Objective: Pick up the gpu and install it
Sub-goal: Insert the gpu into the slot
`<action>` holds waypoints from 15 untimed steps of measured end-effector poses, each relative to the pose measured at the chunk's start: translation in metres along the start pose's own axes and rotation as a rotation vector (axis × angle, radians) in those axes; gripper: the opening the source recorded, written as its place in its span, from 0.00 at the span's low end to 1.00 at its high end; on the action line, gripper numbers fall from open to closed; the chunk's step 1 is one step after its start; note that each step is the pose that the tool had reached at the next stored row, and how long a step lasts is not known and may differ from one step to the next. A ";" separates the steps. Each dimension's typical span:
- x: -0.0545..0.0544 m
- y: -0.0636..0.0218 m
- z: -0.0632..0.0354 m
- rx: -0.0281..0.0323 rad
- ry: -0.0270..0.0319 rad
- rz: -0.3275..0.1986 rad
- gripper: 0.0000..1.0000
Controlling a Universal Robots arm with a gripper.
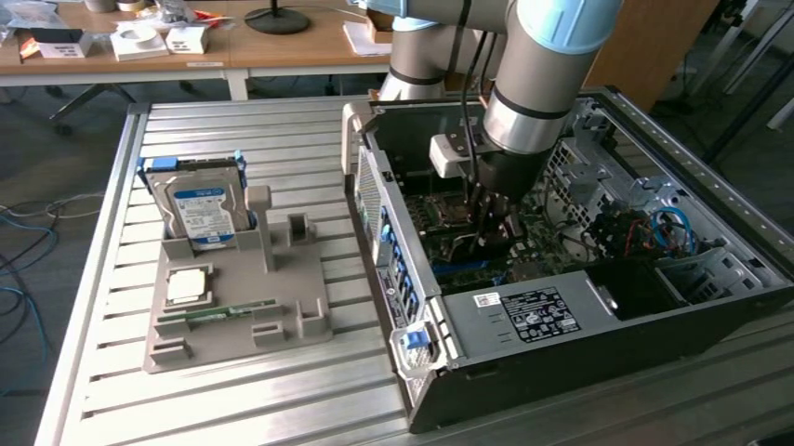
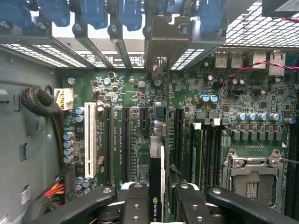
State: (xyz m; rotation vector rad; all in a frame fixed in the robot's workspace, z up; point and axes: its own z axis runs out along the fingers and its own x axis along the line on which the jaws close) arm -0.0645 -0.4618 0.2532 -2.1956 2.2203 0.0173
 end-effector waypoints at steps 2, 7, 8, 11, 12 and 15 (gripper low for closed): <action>0.000 0.0000 0.0010 0.0002 -0.0006 0.000 0.26; 0.000 0.0001 0.0014 0.0000 0.0000 0.001 0.26; 0.000 0.0001 0.0014 0.0000 0.0000 0.001 0.26; 0.000 0.0001 0.0015 0.0001 -0.0002 0.001 0.26; 0.000 0.0001 0.0015 0.0001 -0.0002 0.001 0.26; 0.000 0.0001 0.0015 0.0001 -0.0001 0.001 0.26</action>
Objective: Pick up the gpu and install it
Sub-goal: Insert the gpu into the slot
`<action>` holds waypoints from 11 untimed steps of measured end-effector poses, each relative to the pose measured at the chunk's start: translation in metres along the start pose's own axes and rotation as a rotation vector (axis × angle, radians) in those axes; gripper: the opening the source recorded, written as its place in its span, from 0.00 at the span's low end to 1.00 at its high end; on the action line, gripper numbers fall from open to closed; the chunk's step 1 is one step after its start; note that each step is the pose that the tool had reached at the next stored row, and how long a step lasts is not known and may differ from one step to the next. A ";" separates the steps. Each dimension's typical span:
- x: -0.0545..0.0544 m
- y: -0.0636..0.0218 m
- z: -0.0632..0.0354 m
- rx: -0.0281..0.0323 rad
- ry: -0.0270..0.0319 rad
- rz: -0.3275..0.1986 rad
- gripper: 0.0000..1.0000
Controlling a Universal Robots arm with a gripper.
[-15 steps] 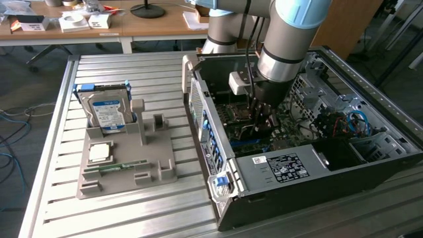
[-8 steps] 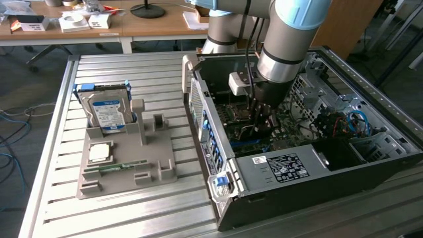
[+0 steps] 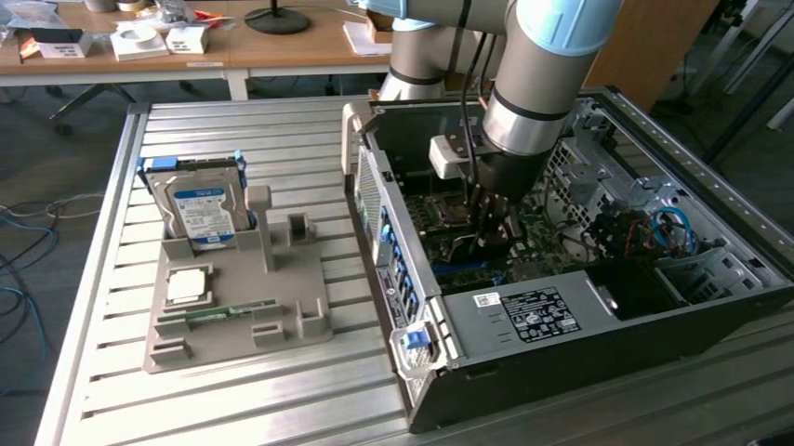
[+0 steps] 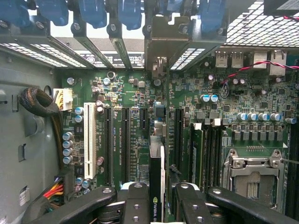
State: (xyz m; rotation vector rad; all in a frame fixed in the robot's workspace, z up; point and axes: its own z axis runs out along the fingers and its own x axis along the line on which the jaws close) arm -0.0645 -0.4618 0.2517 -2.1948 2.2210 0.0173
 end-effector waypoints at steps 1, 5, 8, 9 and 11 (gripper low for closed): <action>0.000 0.0000 0.0000 0.0000 -0.0001 0.000 0.26; 0.000 0.0000 0.0000 0.0000 0.0000 0.000 0.26; 0.000 0.0000 0.0000 0.0000 -0.0001 0.000 0.26; 0.000 0.0000 0.0000 0.0000 -0.0001 0.000 0.26; 0.000 0.0000 0.0000 0.0000 0.0000 0.000 0.26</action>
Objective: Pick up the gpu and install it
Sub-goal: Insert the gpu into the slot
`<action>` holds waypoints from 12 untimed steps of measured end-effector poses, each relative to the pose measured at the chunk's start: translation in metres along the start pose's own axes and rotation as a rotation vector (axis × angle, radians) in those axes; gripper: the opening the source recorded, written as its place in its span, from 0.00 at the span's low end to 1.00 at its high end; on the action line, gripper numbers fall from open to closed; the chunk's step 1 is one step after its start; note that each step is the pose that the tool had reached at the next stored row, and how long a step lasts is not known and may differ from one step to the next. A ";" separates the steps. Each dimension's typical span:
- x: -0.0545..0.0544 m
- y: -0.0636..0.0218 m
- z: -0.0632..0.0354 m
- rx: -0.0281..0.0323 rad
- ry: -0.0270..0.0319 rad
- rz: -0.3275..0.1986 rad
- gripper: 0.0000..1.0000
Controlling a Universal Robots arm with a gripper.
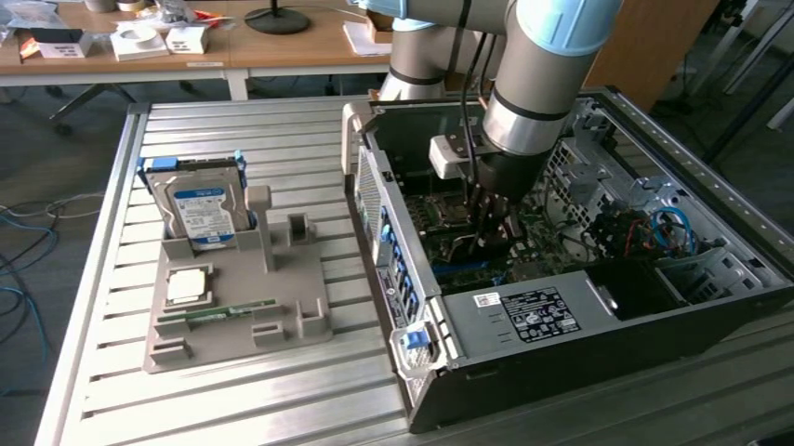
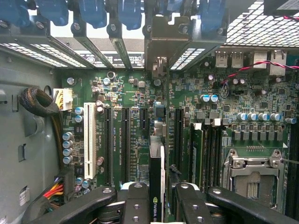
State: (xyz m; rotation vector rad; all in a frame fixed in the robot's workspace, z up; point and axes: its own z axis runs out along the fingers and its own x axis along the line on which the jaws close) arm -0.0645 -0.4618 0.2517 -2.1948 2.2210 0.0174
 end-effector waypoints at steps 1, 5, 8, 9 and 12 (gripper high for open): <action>0.000 0.0000 0.0000 0.0000 0.0000 0.000 0.26; 0.000 0.0000 0.0000 0.0000 0.0000 0.000 0.26; 0.000 0.0004 0.0001 0.0005 -0.0002 0.000 0.26; 0.000 0.0004 0.0001 0.0005 -0.0001 0.000 0.26; 0.000 0.0006 0.0000 0.0006 0.0000 0.000 0.26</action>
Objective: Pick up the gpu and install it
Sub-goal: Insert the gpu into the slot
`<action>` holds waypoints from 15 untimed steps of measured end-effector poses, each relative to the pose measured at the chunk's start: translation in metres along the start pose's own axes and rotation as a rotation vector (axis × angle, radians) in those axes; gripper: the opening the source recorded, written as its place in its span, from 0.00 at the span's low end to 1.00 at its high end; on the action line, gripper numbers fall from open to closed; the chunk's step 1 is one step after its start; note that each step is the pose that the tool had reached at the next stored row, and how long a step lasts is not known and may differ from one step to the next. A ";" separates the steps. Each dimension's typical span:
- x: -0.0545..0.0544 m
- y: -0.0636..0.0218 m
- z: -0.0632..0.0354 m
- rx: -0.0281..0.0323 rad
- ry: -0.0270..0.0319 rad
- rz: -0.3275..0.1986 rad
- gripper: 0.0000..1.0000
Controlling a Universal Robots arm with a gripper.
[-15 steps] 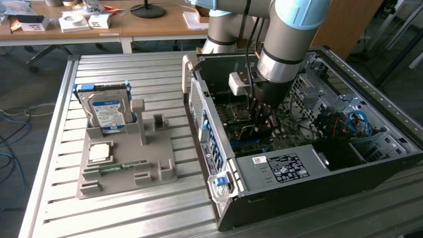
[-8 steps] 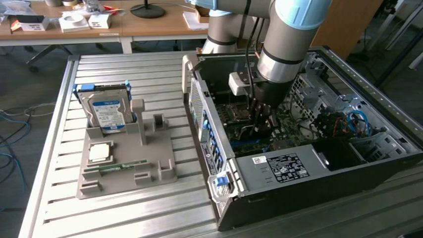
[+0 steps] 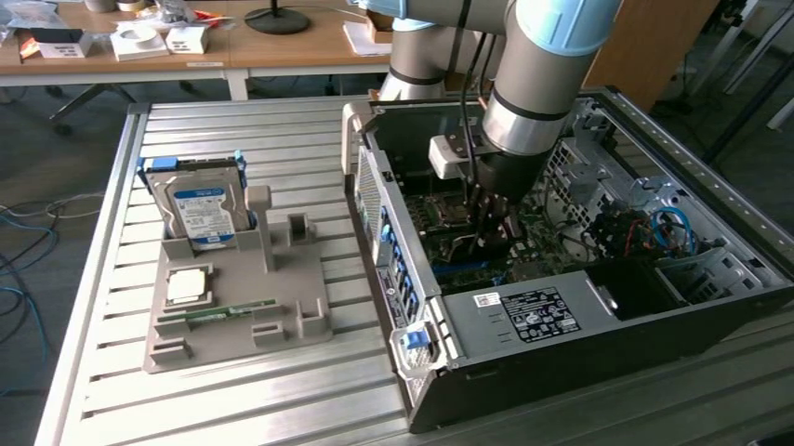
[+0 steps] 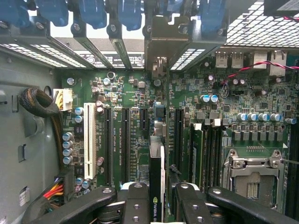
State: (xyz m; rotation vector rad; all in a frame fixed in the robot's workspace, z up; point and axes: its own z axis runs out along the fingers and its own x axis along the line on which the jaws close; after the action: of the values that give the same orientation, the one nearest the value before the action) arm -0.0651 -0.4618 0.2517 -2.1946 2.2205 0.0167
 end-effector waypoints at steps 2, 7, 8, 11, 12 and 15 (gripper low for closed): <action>0.000 0.0013 0.0001 0.0009 0.0003 0.000 0.26; 0.000 0.0015 0.0017 0.0011 0.0009 0.000 0.26; 0.000 0.0015 0.0022 0.0010 0.0011 0.000 0.26; 0.000 0.0015 0.0023 0.0010 0.0012 0.000 0.26; 0.000 0.0015 0.0023 0.0010 0.0012 0.000 0.26; 0.000 0.0015 0.0024 0.0010 0.0010 0.000 0.26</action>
State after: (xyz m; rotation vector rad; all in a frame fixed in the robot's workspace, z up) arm -0.0666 -0.4618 0.2493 -2.1949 2.2204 0.0144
